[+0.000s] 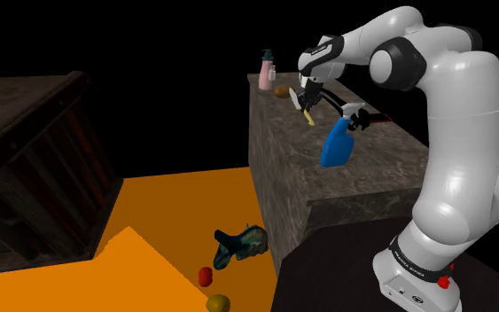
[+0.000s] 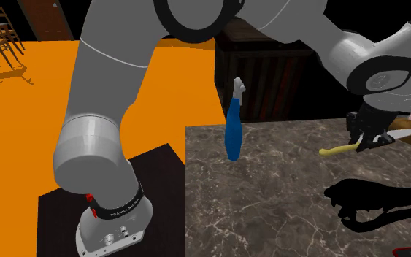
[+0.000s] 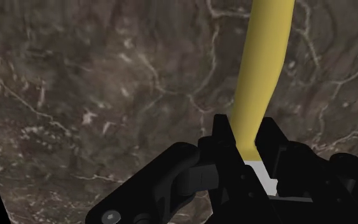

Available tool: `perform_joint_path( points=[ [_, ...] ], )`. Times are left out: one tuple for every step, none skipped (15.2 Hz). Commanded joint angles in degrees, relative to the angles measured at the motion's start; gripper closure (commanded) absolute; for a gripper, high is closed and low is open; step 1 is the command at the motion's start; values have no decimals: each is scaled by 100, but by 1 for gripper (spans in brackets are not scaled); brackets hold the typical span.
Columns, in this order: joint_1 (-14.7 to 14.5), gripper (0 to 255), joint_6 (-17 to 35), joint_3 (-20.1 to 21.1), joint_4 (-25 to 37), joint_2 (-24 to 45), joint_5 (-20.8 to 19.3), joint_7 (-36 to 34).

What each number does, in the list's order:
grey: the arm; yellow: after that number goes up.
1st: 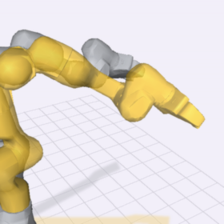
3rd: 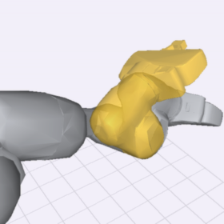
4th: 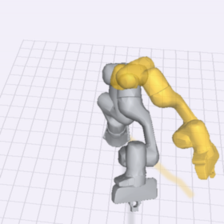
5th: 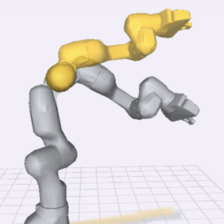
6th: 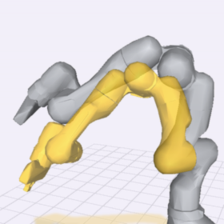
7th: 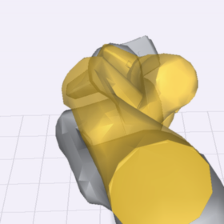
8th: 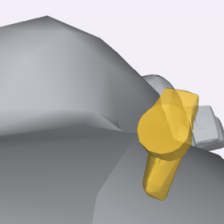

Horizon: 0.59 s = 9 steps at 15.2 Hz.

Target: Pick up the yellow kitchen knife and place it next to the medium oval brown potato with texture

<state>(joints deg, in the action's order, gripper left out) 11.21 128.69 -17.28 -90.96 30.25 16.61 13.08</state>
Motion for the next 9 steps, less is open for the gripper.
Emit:
perform_joint_path(
  points=[
    [1,255,59,10,-31,32,16,12],
    [1,255,59,10,-31,33,16,12],
    [1,255,59,10,-31,33,16,12],
    [1,255,59,9,-31,33,17,12],
    [0,255,59,9,-31,33,17,12],
    [0,255,59,9,-31,33,17,12],
    [0,255,59,8,-31,33,17,12],
    [1,0,60,10,-21,43,19,11],
    [5,0,60,10,-22,43,21,17]
  ],
)
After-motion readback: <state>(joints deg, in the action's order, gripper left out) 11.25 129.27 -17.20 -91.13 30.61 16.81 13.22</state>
